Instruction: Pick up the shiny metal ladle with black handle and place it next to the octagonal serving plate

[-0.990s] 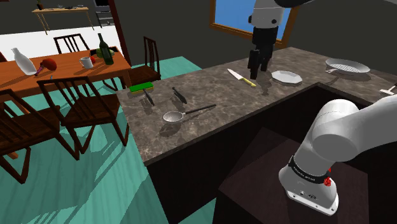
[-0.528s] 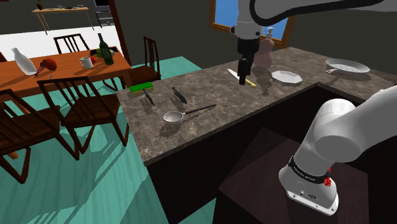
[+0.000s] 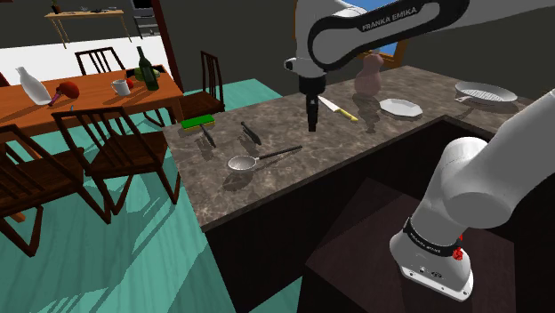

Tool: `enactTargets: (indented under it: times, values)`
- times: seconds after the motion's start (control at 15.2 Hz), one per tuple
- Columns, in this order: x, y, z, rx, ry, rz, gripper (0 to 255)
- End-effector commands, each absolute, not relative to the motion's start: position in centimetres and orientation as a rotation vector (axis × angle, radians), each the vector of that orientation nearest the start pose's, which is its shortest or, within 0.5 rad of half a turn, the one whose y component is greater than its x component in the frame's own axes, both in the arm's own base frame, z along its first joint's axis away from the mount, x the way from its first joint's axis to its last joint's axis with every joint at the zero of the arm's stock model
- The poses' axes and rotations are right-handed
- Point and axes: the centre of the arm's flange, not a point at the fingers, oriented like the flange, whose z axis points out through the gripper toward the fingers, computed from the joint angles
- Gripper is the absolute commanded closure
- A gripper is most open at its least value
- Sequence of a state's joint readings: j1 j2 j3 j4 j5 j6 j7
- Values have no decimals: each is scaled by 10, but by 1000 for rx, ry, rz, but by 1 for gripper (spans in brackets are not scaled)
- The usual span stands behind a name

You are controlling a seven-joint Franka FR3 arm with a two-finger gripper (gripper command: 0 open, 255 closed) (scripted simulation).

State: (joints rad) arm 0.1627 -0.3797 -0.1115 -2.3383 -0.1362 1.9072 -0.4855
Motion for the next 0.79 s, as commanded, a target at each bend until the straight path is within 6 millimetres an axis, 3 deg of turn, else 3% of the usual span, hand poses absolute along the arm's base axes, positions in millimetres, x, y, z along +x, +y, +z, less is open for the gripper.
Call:
enactTargets:
  times: [0.0, 0.73]
  values:
    - [447, 20, 461, -3033, -1096, 102, 0]
    - [521, 103, 375, -2698, -1868, 59, 0]
